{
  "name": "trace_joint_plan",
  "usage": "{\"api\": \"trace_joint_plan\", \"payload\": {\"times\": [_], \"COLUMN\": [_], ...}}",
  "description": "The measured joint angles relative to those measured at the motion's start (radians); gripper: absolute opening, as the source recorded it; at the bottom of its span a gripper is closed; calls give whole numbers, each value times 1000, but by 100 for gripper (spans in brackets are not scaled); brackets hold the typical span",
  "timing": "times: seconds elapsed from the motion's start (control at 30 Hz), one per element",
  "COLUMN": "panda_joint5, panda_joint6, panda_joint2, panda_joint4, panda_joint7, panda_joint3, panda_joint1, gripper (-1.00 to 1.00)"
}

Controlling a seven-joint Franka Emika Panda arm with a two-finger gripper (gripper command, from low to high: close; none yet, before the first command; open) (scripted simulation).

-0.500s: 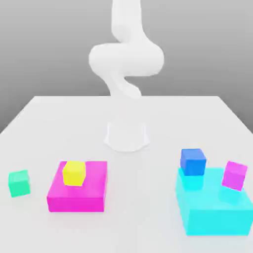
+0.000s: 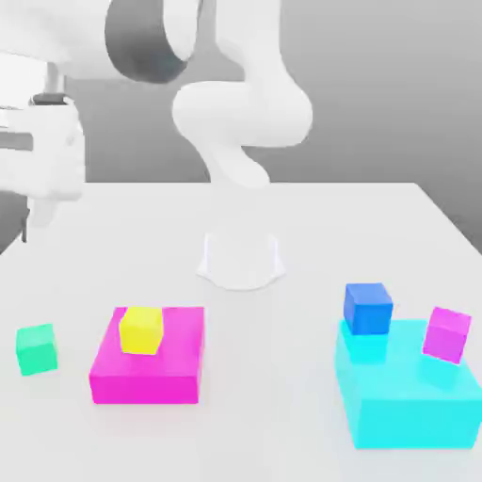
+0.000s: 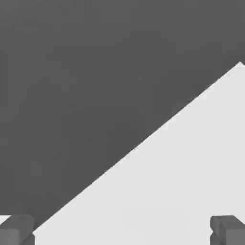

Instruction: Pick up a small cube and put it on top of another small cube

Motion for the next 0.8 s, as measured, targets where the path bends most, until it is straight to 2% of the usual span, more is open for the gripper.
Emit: {"api": "trace_joint_plan", "payload": {"times": [0.23,0.3,0.43,0.47,0.67,0.8], "panda_joint5": [96,148,268,289,296,209], "panda_joint6": [126,172,280,301,312,238], "panda_joint2": [262,337,483,510,523,425], "panda_joint4": [-90,-94,-69,-63,-60,-82], "panda_joint7": [24,-2,-89,-105,-110,-44], "panda_joint3": [-82,-62,46,69,82,13], "panda_joint1": [-152,-183,-271,-290,-302,-251], "gripper": [0,0,0,-100,-100,-100]}}
